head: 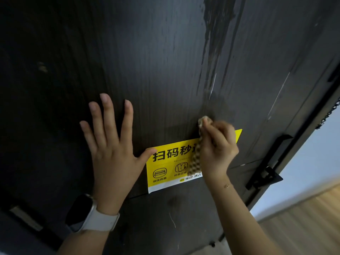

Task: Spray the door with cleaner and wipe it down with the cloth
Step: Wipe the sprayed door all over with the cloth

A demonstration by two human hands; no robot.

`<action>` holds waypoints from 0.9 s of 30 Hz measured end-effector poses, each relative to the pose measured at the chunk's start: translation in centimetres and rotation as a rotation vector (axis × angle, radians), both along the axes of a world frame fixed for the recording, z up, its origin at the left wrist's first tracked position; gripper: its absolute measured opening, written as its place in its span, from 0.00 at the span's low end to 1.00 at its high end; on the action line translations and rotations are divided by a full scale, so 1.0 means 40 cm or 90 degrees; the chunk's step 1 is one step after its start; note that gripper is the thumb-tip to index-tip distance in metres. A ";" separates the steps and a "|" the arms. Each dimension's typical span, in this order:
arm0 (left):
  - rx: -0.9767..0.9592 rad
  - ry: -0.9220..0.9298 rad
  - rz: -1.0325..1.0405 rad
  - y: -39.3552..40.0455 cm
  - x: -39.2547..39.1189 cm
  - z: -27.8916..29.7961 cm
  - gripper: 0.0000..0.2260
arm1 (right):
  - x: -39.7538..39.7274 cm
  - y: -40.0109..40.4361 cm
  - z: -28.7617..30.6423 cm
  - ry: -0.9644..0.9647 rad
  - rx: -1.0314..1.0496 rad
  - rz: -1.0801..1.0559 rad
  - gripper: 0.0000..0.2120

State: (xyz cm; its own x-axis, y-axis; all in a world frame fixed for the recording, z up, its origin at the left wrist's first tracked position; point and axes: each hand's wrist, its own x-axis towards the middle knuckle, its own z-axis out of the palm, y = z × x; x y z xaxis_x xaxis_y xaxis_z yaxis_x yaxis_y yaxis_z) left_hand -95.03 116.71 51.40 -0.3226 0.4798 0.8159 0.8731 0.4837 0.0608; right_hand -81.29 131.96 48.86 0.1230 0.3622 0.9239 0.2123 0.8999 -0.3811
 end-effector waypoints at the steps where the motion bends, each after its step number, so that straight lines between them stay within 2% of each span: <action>1: -0.002 0.001 0.002 0.000 0.000 0.000 0.53 | -0.009 0.003 0.031 0.027 -0.008 0.009 0.06; 5: -0.007 0.006 -0.002 -0.001 -0.004 -0.001 0.52 | -0.039 0.028 0.170 0.137 0.019 0.014 0.07; 11: -0.006 0.012 -0.010 0.001 -0.012 -0.007 0.50 | -0.018 -0.015 0.050 0.064 -0.055 0.021 0.04; 15: -0.012 0.015 -0.005 0.001 -0.013 -0.007 0.50 | -0.021 0.032 0.206 0.143 0.002 0.016 0.05; 17: -0.009 0.015 -0.006 0.000 -0.014 -0.008 0.50 | -0.026 0.045 0.239 0.154 0.040 0.010 0.06; 23: 0.002 0.017 -0.011 0.002 -0.016 -0.010 0.50 | -0.009 -0.013 0.073 0.040 -0.034 0.041 0.04; 27: -0.004 0.017 -0.007 0.002 -0.014 -0.012 0.50 | -0.007 0.037 0.218 0.091 0.011 0.023 0.04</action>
